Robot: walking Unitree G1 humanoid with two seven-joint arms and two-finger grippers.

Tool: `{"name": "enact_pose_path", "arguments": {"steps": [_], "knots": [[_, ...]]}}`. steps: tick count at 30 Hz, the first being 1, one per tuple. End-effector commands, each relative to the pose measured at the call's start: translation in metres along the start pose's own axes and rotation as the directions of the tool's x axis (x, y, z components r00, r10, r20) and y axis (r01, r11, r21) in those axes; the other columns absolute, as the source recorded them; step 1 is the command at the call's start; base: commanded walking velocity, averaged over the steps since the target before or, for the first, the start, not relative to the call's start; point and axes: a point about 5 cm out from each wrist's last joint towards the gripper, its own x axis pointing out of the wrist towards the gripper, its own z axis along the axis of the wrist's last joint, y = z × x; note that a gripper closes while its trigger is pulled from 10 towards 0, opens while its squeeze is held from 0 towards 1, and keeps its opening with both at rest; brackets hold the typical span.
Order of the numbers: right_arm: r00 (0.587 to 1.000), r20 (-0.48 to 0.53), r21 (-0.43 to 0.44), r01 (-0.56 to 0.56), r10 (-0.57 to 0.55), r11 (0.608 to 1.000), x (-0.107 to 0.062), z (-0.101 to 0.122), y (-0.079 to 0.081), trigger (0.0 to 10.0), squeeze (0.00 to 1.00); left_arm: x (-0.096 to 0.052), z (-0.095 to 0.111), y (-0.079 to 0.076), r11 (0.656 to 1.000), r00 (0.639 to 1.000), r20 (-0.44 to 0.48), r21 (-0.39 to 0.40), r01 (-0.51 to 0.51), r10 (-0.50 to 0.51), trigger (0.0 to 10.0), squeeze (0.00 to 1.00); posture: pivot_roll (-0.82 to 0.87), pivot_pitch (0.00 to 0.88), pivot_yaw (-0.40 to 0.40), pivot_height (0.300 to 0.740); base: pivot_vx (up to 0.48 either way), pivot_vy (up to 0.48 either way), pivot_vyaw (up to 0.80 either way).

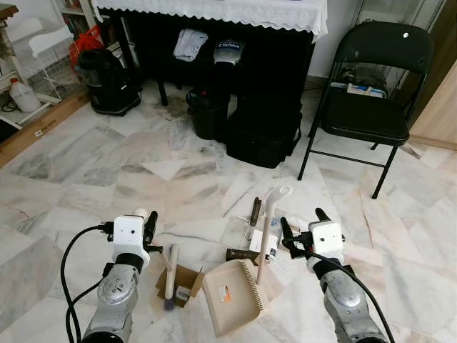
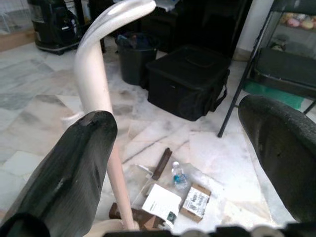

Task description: Sweep floor

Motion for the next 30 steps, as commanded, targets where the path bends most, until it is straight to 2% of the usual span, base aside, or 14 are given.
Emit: {"name": "enact_pose_path", "arguments": {"steps": [1, 12, 13, 19, 30], "knots": [[1.0, -0.009, 0.01, -0.003, 0.003, 1.0, 0.0, -0.001, 0.0, 10.0, 1.0, -0.001, -0.004, 0.001, 1.0, 1.0, -0.02, 0.009, 0.006, -0.005, 10.0, 0.0, -0.03, 0.105, 0.015, 0.74, 0.0, 0.0, 0.0], [0.999, -0.037, -0.025, -0.022, 0.021, 0.999, 0.007, -0.001, -0.002, 10.0, 1.0, -0.001, -0.003, 0.001, 1.0, 1.0, -0.021, 0.012, 0.008, -0.008, 10.0, 0.0, -0.03, 0.108, 0.019, 0.74, 0.0, 0.0, 0.0], [0.999, -0.038, -0.03, -0.025, 0.024, 0.999, 0.008, 0.0, -0.003, 10.0, 0.0, -0.001, -0.003, 0.001, 1.0, 1.0, -0.02, 0.012, 0.009, -0.008, 10.0, 0.0, -0.03, 0.108, 0.019, 0.74, 0.0, 0.0, 0.0], [0.999, -0.041, -0.044, -0.027, 0.026, 0.999, 0.021, 0.009, -0.009, 10.0, 0.0, 0.0, -0.003, 0.001, 1.0, 1.0, -0.022, 0.014, 0.012, -0.011, 10.0, 0.0, -0.03, 0.111, 0.021, 0.74, 0.0, 0.0, 0.0], [0.996, -0.055, -0.042, -0.073, 0.07, 0.996, 0.032, 0.015, -0.005, 10.0, 0.0, 0.0, -0.003, 0.002, 1.0, 1.0, -0.023, 0.018, 0.01, -0.01, 10.0, 0.0, -0.02, 0.109, 0.022, 0.74, 0.0, 0.0, 0.0]]}}
